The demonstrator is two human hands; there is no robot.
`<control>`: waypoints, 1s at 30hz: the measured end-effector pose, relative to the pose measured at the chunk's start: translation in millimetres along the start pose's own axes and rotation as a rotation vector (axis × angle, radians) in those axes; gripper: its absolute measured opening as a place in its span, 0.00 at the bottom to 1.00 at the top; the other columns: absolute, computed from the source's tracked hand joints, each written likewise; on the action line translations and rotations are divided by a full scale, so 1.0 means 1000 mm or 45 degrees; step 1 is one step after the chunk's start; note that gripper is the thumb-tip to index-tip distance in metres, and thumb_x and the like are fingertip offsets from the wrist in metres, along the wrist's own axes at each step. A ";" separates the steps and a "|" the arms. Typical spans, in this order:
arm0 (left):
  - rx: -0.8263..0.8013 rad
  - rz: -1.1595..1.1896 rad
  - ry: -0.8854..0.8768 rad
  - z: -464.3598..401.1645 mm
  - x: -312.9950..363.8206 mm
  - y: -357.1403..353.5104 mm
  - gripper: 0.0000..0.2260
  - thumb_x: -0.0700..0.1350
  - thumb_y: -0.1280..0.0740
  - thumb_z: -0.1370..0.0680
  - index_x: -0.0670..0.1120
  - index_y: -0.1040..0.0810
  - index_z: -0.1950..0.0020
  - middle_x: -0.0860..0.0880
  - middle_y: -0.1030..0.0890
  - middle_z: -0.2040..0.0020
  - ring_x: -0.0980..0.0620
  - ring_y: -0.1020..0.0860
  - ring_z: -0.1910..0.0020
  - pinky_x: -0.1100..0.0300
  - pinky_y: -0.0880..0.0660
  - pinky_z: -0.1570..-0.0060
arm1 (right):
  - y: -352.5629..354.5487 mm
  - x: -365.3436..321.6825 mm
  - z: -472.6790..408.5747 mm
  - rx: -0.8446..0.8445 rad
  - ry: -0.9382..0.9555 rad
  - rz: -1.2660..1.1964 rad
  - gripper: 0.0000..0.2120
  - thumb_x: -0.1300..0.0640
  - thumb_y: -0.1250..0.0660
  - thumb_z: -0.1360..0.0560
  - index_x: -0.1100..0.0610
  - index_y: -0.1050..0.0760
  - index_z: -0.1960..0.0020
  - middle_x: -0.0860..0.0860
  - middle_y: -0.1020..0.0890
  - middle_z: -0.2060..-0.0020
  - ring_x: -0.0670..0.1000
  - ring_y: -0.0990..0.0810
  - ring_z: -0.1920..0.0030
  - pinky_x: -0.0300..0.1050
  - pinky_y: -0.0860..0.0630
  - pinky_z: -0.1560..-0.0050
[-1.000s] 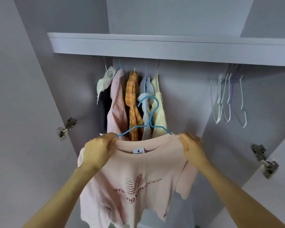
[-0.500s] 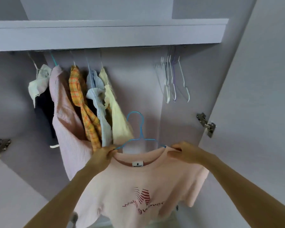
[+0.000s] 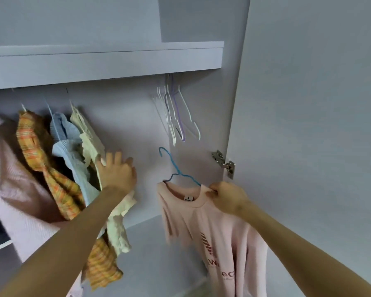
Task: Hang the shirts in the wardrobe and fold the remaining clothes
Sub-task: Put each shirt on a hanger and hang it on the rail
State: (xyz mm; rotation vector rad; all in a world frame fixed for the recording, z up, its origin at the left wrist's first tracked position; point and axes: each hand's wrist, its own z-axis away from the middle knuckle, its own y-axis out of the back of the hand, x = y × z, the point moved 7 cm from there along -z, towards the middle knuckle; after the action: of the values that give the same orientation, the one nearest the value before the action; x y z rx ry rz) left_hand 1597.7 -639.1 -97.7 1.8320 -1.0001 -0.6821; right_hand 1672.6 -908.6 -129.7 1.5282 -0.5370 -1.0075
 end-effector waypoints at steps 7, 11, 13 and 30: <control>-0.075 0.136 0.306 -0.023 -0.073 0.005 0.23 0.48 0.41 0.21 0.47 0.39 0.26 0.42 0.44 0.26 0.40 0.45 0.29 0.44 0.42 0.35 | 0.011 -0.068 -0.022 0.186 -0.012 -0.396 0.08 0.58 0.43 0.24 0.58 0.31 0.60 0.58 0.22 0.59 0.59 0.25 0.56 0.46 0.30 0.57; -0.072 0.148 0.295 -0.020 -0.081 0.003 0.26 0.48 0.45 0.20 0.45 0.48 0.24 0.44 0.42 0.25 0.42 0.45 0.27 0.42 0.47 0.32 | 0.005 -0.124 -0.044 0.137 0.184 -0.327 0.04 0.60 0.45 0.22 0.59 0.33 0.54 0.58 0.24 0.59 0.58 0.26 0.58 0.44 0.34 0.60; -0.087 0.122 0.262 -0.021 -0.082 0.004 0.26 0.49 0.45 0.20 0.45 0.49 0.24 0.46 0.44 0.24 0.44 0.48 0.26 0.39 0.51 0.31 | 0.008 -0.140 -0.058 0.216 0.249 -0.078 0.08 0.59 0.46 0.22 0.60 0.32 0.47 0.60 0.21 0.54 0.62 0.24 0.52 0.46 0.35 0.59; 0.087 0.105 0.101 -0.013 -0.111 -0.019 0.26 0.55 0.49 0.19 0.49 0.51 0.23 0.50 0.49 0.23 0.49 0.55 0.24 0.46 0.54 0.28 | 0.033 -0.279 -0.199 0.568 0.499 -0.250 0.11 0.63 0.45 0.24 0.62 0.27 0.46 0.59 0.20 0.49 0.62 0.23 0.49 0.45 0.33 0.58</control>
State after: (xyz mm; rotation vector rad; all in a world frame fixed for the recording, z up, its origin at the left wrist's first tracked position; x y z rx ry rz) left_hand 1557.2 -533.6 -104.2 1.8513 -1.0521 -0.5271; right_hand 1698.0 -581.6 -23.6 2.1504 -0.3485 -0.7286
